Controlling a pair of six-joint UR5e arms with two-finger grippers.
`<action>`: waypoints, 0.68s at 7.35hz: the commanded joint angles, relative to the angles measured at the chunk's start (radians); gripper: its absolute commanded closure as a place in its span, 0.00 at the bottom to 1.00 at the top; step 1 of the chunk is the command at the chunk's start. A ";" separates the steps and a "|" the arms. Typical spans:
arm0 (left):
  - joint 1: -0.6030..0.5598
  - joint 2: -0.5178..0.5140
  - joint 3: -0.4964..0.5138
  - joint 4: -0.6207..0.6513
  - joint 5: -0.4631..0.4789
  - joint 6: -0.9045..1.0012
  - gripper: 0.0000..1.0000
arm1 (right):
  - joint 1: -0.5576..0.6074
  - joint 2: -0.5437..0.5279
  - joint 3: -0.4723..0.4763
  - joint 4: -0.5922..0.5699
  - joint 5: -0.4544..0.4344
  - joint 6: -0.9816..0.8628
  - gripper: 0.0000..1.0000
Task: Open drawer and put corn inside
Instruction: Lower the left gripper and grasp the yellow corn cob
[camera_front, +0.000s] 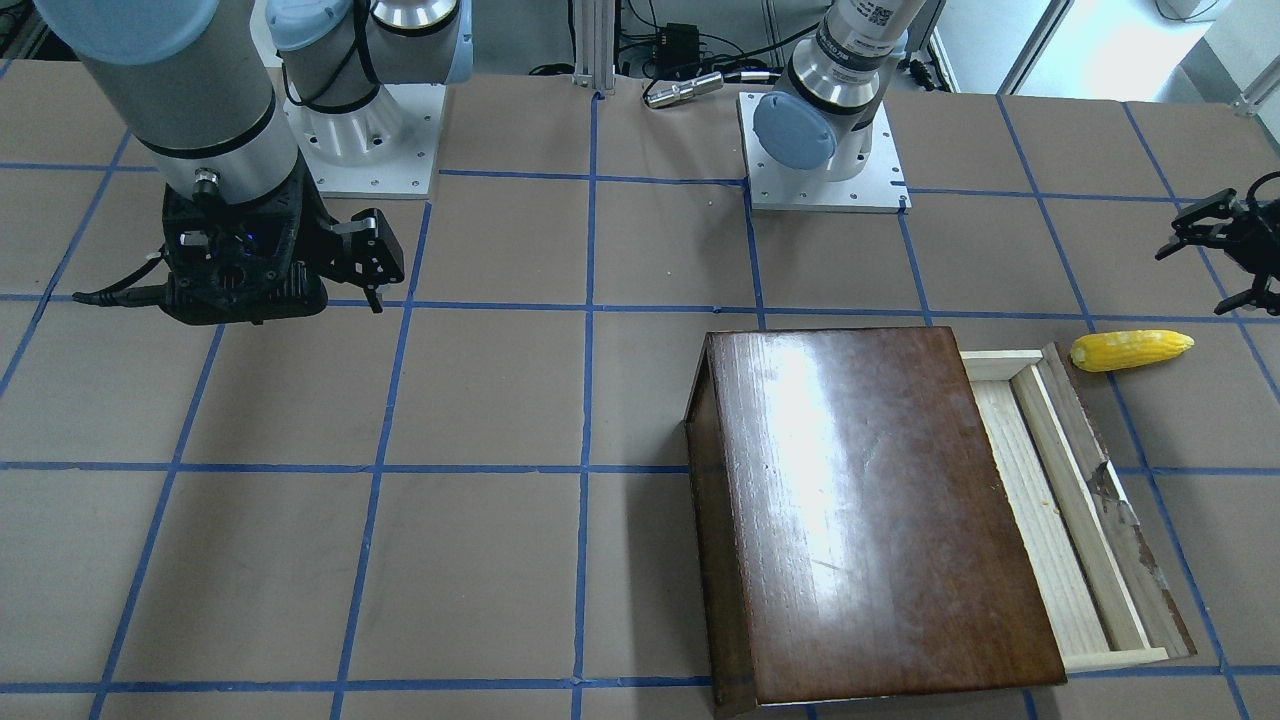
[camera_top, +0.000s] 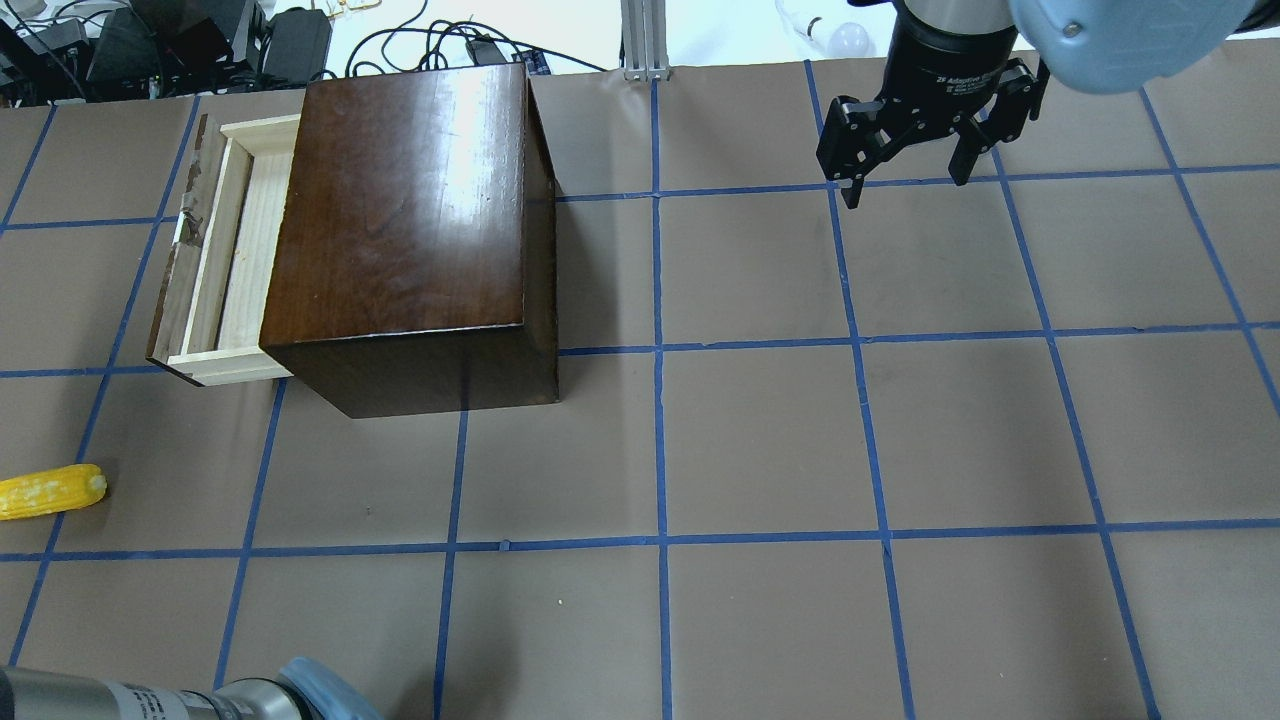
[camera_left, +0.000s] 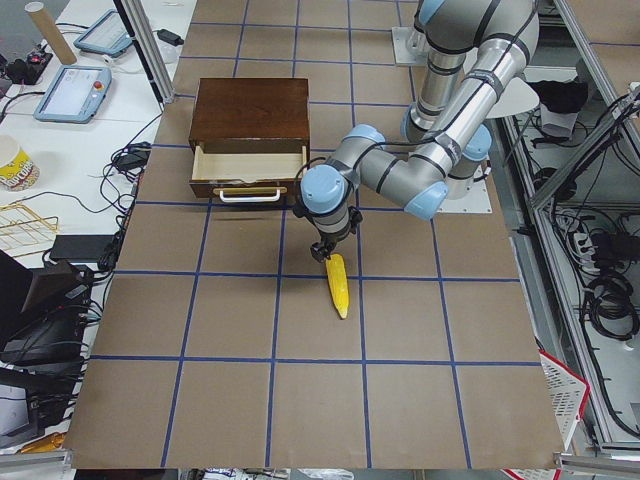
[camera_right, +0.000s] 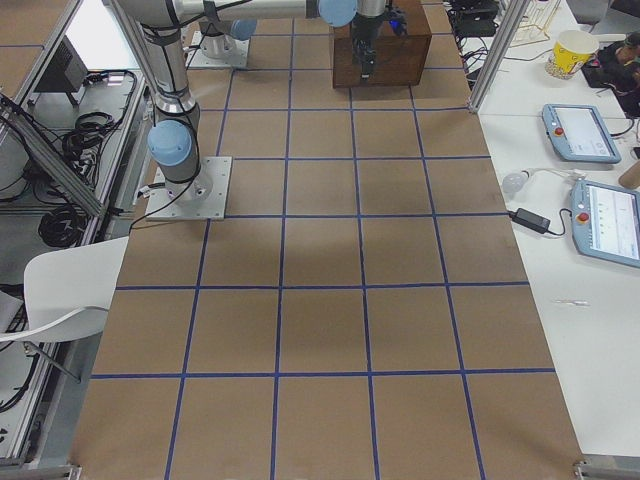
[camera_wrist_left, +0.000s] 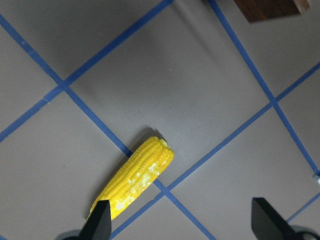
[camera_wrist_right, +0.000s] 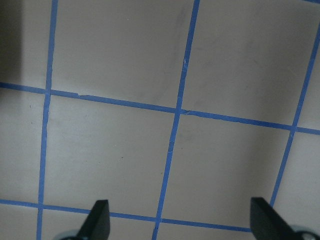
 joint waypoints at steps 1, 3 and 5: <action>0.016 0.002 -0.216 0.362 -0.002 0.212 0.00 | 0.000 0.000 0.000 0.001 0.000 0.000 0.00; 0.014 -0.027 -0.275 0.529 -0.011 0.378 0.00 | 0.000 0.000 0.000 0.000 0.000 -0.001 0.00; 0.014 -0.052 -0.272 0.531 -0.036 0.519 0.00 | 0.000 0.000 0.000 0.000 0.000 0.000 0.00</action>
